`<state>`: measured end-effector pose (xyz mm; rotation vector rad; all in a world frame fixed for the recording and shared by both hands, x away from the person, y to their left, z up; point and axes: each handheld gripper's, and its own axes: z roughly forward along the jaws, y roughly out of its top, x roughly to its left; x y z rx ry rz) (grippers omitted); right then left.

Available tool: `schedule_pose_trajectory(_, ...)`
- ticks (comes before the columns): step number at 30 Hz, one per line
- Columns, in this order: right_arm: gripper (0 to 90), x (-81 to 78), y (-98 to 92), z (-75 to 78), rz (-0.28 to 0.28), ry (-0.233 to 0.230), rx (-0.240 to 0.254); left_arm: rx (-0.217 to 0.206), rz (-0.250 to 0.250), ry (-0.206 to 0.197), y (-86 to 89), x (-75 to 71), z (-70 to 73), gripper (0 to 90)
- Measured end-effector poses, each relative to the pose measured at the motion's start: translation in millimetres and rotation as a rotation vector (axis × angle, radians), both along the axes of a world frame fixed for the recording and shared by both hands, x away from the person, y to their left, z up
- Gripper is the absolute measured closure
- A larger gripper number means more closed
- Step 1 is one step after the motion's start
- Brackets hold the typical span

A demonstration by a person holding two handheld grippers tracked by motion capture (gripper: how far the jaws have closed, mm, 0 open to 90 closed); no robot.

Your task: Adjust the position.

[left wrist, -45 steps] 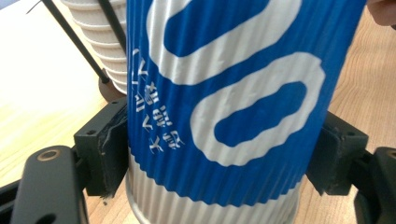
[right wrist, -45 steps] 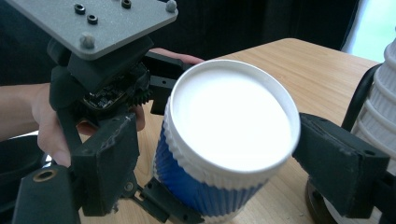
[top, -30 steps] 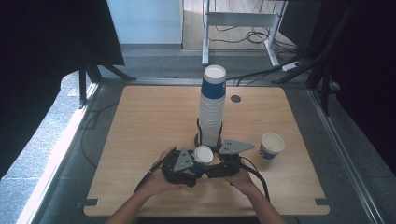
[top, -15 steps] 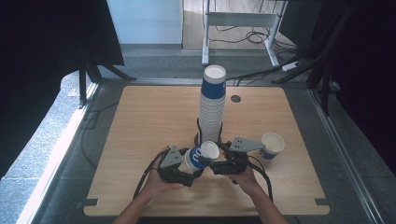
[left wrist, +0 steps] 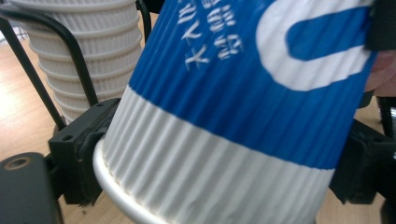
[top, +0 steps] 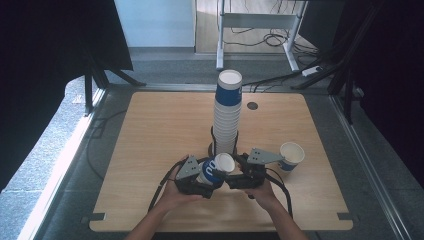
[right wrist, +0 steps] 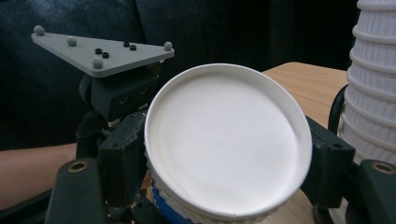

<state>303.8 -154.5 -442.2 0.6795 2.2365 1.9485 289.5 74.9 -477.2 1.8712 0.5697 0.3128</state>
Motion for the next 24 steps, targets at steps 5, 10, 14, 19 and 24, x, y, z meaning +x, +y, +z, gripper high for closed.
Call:
schedule_pose_trajectory(5, 27.9, 1.5, -1.3, -0.4, 0.003, 0.014, 0.003, 0.019, 0.002, -0.015, -0.2, -0.5, -0.1, 12.8)
schedule_pose_trajectory(10, 26.1, 1.9, -0.6, -0.7, 0.012, 0.015, -0.028, 0.049, -0.004, -0.028, 1.2, -1.0, -1.1, 14.2)
schedule_pose_trajectory(14, 20.3, 1.7, 0.5, 0.1, 0.006, 0.013, -0.044, 0.081, -0.005, -0.029, 4.3, -0.1, 2.4, 14.4)
schedule_pose_trajectory(19, 18.3, 0.9, -2.7, 3.5, -0.014, -0.003, -0.049, 0.162, 0.010, -0.017, 11.6, 3.4, 8.2, 14.3)
schedule_pose_trajectory(24, 17.9, 0.5, -5.6, 4.9, -0.024, -0.016, -0.069, 0.239, 0.018, -0.010, 16.4, 5.8, 10.6, 14.3)
